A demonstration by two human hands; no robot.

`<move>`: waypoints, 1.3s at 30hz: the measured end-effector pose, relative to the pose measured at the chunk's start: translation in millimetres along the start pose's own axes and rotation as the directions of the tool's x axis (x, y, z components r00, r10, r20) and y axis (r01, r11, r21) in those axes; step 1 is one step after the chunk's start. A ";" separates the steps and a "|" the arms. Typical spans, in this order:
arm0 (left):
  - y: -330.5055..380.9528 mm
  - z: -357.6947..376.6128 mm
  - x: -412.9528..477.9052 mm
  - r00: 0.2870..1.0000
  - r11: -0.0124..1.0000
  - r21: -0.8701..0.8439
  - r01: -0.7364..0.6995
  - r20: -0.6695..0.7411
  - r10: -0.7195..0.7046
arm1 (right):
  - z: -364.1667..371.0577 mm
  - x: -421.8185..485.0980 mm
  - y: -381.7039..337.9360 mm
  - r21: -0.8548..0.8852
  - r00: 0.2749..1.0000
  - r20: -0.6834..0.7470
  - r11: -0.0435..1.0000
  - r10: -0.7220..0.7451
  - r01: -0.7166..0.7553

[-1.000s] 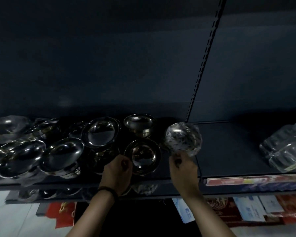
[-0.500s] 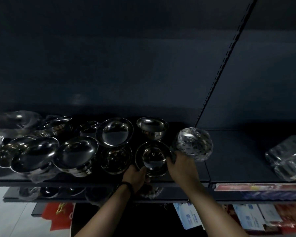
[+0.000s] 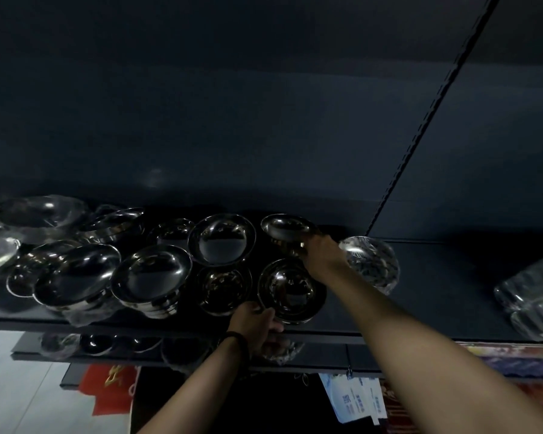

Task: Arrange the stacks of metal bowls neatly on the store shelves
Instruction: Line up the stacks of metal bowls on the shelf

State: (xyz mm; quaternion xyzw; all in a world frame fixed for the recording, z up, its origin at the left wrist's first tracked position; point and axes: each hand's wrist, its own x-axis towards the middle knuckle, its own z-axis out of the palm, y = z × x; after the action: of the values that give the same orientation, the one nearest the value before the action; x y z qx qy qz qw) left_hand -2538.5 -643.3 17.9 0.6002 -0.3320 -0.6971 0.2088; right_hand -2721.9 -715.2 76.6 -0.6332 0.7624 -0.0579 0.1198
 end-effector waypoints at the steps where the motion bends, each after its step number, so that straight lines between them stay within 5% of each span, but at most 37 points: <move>1: 1.4 1.2 -1.4 1.000 1.000 -0.001 0.002 -0.002 -0.002 | 2.5 0.7 0.7 0.004 1.000 -0.025 1.000 -0.013 0.013; 9: -5.1 -0.3 -5.3 0.998 0.998 -0.034 -0.058 -0.010 0.057 | -2.9 -40.7 21.5 0.265 0.918 -0.364 0.928 -0.155 0.261; 15: -11.3 -2.1 1.1 0.994 0.983 -0.148 -0.105 -0.028 0.102 | 23.5 -111.0 28.4 0.262 0.850 -0.483 0.892 -0.208 0.368; 27: -14.9 -9.9 -4.0 0.976 0.939 -0.340 -0.043 0.186 0.113 | 87.9 -127.4 35.3 0.090 0.919 -0.253 0.939 -0.301 0.332; 39: -23.7 -2.3 0.9 0.951 0.930 -0.283 -0.232 0.133 0.278 | 75.2 -135.1 31.8 0.307 0.969 -0.176 0.925 -0.175 0.223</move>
State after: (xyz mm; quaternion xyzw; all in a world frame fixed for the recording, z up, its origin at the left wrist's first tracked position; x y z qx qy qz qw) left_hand -2533.9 -628.0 0.3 0.4564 -0.3282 -0.7508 0.3467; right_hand -2710.0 -572.0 11.1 -0.6733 0.6807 -0.2403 0.1602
